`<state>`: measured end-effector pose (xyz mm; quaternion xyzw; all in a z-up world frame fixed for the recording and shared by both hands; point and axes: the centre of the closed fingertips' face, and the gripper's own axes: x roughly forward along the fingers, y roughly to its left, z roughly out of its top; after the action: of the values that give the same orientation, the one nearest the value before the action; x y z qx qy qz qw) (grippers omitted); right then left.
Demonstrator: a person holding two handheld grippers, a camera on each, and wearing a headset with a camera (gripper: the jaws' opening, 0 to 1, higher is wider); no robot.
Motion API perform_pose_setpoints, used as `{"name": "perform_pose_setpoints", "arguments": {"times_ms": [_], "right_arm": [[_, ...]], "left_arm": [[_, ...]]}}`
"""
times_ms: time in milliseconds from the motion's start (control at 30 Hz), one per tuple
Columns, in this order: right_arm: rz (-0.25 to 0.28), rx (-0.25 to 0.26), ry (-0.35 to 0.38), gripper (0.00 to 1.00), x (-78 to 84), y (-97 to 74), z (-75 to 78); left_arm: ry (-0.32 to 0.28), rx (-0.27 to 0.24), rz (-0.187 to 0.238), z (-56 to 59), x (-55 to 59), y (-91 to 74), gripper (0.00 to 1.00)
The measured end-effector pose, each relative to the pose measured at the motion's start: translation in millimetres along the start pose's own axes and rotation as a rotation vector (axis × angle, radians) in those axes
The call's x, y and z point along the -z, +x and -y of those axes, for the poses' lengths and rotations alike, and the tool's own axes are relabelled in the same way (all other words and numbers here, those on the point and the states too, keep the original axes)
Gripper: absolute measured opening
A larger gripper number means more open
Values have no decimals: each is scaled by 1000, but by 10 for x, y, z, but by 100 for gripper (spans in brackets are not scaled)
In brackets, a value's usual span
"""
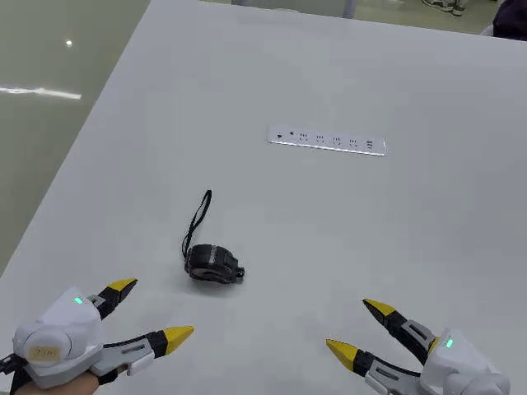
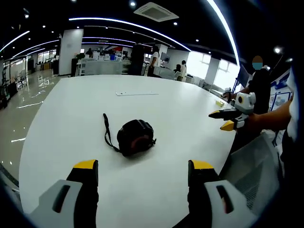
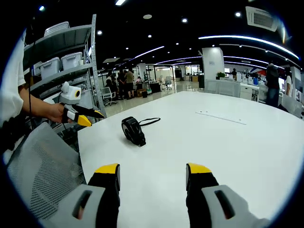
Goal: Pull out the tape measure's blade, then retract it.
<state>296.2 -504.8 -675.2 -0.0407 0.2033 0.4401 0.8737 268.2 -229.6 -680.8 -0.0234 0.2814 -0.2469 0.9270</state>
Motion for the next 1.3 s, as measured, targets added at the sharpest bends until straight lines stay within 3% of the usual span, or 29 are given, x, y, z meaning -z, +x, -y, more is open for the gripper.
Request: {"name": "perform_pose_setpoints", "arguments": {"times_ms": [300, 733, 1300], "right_arm": [[-33, 11, -20, 56, 90, -99, -55], [-39, 18, -9, 57, 157, -201, -73], [-41, 24, -2, 57, 174, -213, -69]], "left_arm": [[-18, -6, 6, -13, 46, -86, 76], [-28, -10, 13, 8, 85, -143, 76], [-29, -11, 6, 15, 142, -164, 76]]}}
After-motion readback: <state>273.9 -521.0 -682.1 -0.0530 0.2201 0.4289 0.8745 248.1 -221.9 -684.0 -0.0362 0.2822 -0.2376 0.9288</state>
